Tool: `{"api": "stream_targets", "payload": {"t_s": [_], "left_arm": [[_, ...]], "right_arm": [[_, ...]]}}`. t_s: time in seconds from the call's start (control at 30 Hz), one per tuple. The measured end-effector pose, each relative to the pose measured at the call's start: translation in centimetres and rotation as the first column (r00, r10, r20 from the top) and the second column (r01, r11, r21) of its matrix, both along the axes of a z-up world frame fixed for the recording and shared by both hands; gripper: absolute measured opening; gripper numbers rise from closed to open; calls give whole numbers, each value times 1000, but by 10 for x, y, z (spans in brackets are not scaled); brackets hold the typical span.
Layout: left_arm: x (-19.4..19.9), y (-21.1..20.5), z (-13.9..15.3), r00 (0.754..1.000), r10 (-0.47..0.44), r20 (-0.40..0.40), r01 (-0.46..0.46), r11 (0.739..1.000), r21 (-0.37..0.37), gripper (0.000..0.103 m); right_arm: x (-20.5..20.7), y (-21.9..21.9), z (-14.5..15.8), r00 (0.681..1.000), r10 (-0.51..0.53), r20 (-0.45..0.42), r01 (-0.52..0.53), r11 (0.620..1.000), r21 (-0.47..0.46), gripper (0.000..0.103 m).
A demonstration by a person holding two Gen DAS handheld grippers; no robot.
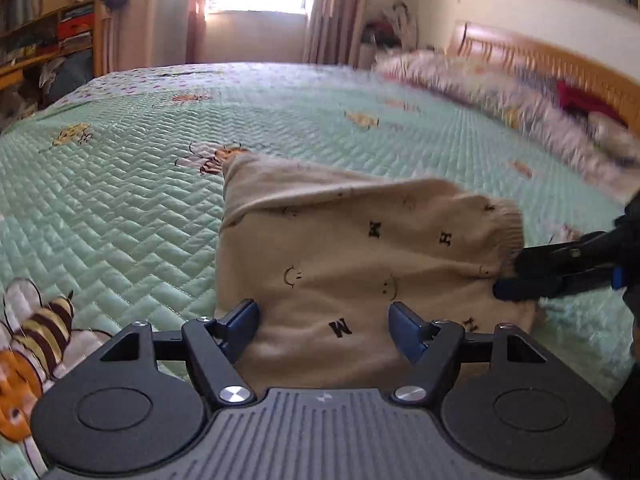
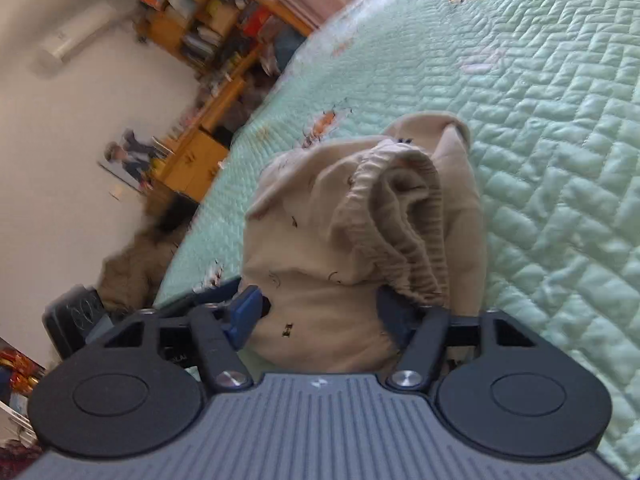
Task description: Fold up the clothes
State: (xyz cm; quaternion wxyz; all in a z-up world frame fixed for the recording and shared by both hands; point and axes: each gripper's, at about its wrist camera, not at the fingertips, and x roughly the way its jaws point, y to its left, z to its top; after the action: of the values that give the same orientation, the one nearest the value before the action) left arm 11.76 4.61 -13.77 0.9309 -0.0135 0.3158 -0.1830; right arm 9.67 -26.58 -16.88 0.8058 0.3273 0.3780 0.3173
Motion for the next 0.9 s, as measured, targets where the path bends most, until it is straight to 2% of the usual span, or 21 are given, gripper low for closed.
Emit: {"api": "stream_targets", "payload": {"t_s": [0.07, 0.17, 0.2, 0.27, 0.33, 0.43, 0.47, 0.53, 0.6, 0.67, 0.77, 0.8, 0.87, 0.9], "left_arm": [[-1, 6, 6, 999, 19, 26, -18, 999, -38, 75], [6, 7, 13, 994, 89, 69, -87, 996, -29, 79], [9, 7, 16, 990, 113, 83, -112, 993, -24, 80], [17, 5, 10, 989, 135, 63, -133, 991, -33, 80], [22, 0, 1, 994, 110, 20, -108, 992, -57, 76], [22, -9, -6, 998, 51, 46, -49, 998, -51, 76], [22, -7, -7, 998, 34, 50, -30, 997, -66, 76], [27, 0, -8, 999, 5, 42, -1, 994, -106, 77], [30, 8, -14, 1000, -10, 29, 14, 990, -140, 77], [31, 14, -19, 999, -22, 24, 26, 987, -161, 77], [31, 15, -24, 999, -35, 32, 40, 987, -156, 77], [31, 16, -26, 999, -40, 34, 45, 987, -154, 78], [31, 12, -28, 998, -48, 40, 53, 990, -130, 80], [31, 9, -29, 998, -54, 40, 58, 992, -116, 81]], "right_arm": [[-5, 1, 17, 998, 24, 57, -23, 1000, -18, 67], [-2, 21, 56, 975, 100, 199, -62, 980, -189, 67], [4, 34, 69, 959, 136, 250, -66, 961, -269, 67], [15, 63, 94, 914, 220, 340, -59, 904, -424, 67], [30, 96, 113, 863, 319, 391, -45, 821, -569, 67], [66, 151, 116, 822, 457, 339, -63, 665, -744, 67], [78, 166, 114, 820, 489, 299, -91, 626, -774, 67], [104, 189, 109, 816, 535, 219, -158, 571, -805, 67], [121, 207, 104, 797, 581, 164, -222, 535, -815, 67], [128, 225, 100, 756, 643, 121, -256, 461, -850, 68], [116, 250, 93, 661, 750, 40, -227, 251, -941, 68], [112, 259, 90, 630, 776, 17, -231, 208, -950, 68], [109, 270, 85, 577, 816, -25, -268, 160, -950, 68], [115, 274, 77, 582, 811, -56, -274, 131, -953, 68]]}}
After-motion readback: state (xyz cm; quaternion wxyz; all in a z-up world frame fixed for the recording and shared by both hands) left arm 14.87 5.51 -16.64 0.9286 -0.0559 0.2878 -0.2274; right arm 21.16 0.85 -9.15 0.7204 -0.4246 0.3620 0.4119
